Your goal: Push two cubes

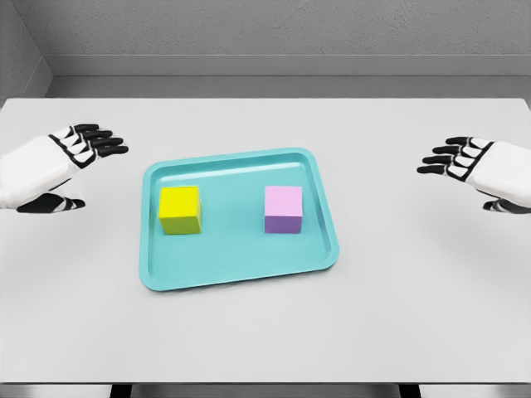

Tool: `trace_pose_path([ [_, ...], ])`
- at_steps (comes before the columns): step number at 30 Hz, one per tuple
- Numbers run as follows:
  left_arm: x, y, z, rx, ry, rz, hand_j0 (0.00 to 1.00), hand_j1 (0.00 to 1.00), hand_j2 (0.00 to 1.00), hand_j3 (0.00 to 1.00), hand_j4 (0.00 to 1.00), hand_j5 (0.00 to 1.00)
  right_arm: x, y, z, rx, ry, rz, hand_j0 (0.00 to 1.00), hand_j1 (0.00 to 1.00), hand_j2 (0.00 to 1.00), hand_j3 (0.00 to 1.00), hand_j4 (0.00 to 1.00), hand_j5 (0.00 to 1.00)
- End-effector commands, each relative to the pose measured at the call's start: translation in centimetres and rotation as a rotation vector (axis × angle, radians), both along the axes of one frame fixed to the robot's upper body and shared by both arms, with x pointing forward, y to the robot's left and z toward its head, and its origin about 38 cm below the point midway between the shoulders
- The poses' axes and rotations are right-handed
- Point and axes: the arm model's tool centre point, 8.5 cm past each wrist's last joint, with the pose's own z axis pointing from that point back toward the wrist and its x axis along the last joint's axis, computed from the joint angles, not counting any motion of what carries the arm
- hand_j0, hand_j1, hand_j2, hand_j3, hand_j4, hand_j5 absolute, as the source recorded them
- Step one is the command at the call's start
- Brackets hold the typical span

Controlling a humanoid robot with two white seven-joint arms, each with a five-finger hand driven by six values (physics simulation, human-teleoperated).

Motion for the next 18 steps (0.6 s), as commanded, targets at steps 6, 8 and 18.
trace_pose_path([
  [6, -0.4, -1.0, -1.3, 0.078, 0.039, -0.036, 1.00, 1.00, 1.00, 1.00, 1.00, 1.00, 0.0, 1.5, 1.8, 0.132, -0.051, 0.040, 1.00, 1.00, 1.00, 1.00, 1.00, 1.00],
  [8, -0.4, -1.0, -1.3, 0.083, 0.037, -0.035, 1.00, 1.00, 1.00, 1.00, 1.00, 1.00, 0.0, 1.5, 1.8, 0.072, -0.033, 0.042, 1.00, 1.00, 1.00, 1.00, 1.00, 1.00],
  [18, -0.2, -0.4, -2.0, 0.186, 0.077, -0.026, 1.00, 1.00, 1.00, 1.00, 1.00, 1.00, 3.4, 6.3, -1.8, -0.213, 0.066, 0.056, 0.79, 0.79, 0.79, 0.79, 0.79, 0.79],
])
